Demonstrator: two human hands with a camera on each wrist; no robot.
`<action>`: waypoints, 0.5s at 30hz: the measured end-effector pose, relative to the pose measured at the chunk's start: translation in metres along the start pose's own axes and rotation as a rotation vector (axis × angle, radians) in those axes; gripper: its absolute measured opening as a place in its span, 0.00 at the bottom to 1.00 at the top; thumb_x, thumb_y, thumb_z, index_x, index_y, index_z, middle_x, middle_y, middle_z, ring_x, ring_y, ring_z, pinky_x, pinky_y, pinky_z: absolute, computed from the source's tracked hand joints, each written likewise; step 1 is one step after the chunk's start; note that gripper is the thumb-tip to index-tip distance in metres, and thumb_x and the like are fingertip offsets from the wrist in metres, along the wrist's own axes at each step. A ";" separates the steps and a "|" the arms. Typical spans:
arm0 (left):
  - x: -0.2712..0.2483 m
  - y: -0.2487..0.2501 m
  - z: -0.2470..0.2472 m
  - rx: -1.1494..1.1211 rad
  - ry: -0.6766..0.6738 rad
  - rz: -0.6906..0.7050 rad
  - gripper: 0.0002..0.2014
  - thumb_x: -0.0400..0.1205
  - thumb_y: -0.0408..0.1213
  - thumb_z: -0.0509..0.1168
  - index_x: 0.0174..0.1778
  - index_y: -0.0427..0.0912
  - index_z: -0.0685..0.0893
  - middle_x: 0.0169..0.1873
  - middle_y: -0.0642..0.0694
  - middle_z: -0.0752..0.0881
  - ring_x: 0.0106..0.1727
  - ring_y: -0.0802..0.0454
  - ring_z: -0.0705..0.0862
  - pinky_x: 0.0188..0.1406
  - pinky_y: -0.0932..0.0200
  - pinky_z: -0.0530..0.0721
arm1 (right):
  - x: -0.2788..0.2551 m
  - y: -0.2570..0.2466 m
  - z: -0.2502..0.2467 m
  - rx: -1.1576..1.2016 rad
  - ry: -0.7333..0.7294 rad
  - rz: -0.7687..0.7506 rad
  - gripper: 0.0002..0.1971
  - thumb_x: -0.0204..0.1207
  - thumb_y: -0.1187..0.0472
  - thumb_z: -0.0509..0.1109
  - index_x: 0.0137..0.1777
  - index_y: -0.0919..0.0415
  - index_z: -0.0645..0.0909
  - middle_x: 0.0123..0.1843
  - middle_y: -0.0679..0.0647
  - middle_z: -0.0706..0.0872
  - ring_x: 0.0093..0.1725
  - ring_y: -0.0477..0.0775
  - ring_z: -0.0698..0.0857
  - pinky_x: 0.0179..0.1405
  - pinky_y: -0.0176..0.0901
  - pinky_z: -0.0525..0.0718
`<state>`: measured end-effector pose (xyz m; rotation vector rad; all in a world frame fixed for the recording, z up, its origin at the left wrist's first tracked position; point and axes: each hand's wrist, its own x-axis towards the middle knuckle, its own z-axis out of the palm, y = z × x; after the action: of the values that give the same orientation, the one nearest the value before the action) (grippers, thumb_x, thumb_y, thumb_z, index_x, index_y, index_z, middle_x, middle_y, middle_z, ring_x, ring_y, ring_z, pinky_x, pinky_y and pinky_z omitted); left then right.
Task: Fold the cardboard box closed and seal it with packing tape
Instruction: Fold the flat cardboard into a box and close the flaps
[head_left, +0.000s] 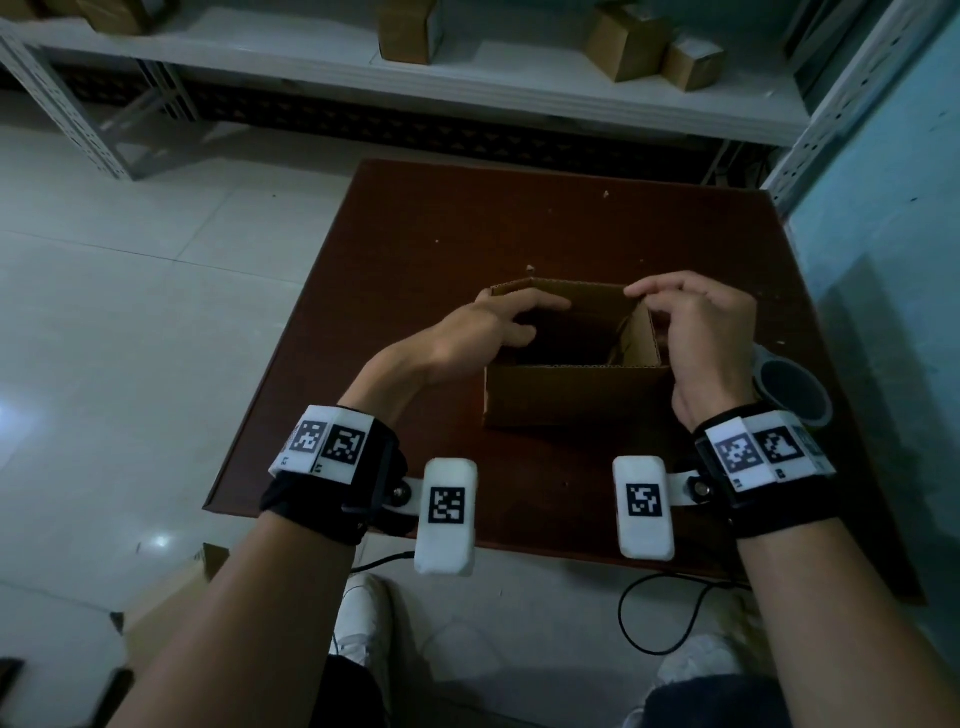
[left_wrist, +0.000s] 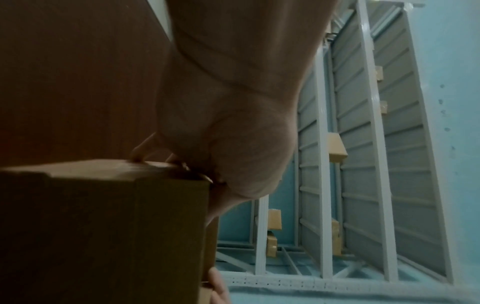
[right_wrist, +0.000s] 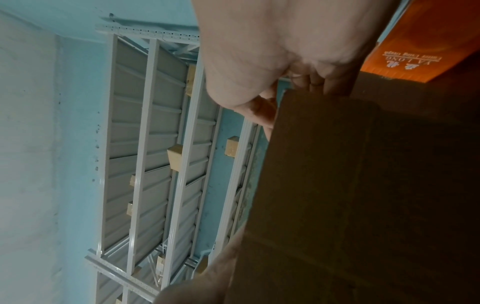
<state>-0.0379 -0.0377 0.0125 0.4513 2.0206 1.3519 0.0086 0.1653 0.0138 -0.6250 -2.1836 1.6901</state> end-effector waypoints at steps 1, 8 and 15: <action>-0.002 -0.001 -0.001 -0.030 -0.008 0.019 0.22 0.93 0.33 0.55 0.81 0.56 0.77 0.75 0.45 0.77 0.69 0.45 0.84 0.66 0.52 0.87 | 0.000 0.000 0.000 0.006 -0.001 0.013 0.17 0.78 0.70 0.65 0.36 0.50 0.90 0.38 0.50 0.89 0.38 0.40 0.82 0.61 0.56 0.88; 0.007 -0.008 0.002 0.052 0.140 0.073 0.24 0.80 0.30 0.76 0.72 0.52 0.87 0.66 0.52 0.83 0.67 0.52 0.82 0.61 0.55 0.88 | -0.002 -0.002 0.003 0.018 -0.007 0.039 0.17 0.76 0.71 0.65 0.35 0.51 0.90 0.35 0.39 0.90 0.38 0.29 0.85 0.71 0.59 0.80; 0.012 -0.007 0.002 0.152 0.127 0.007 0.33 0.80 0.18 0.70 0.70 0.61 0.87 0.75 0.48 0.78 0.65 0.48 0.85 0.57 0.51 0.92 | 0.002 -0.001 -0.002 0.031 -0.038 0.045 0.17 0.75 0.71 0.66 0.35 0.50 0.90 0.35 0.37 0.90 0.44 0.37 0.84 0.59 0.47 0.83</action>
<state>-0.0448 -0.0316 0.0017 0.4498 2.2382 1.2645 0.0078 0.1677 0.0156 -0.6437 -2.1803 1.7699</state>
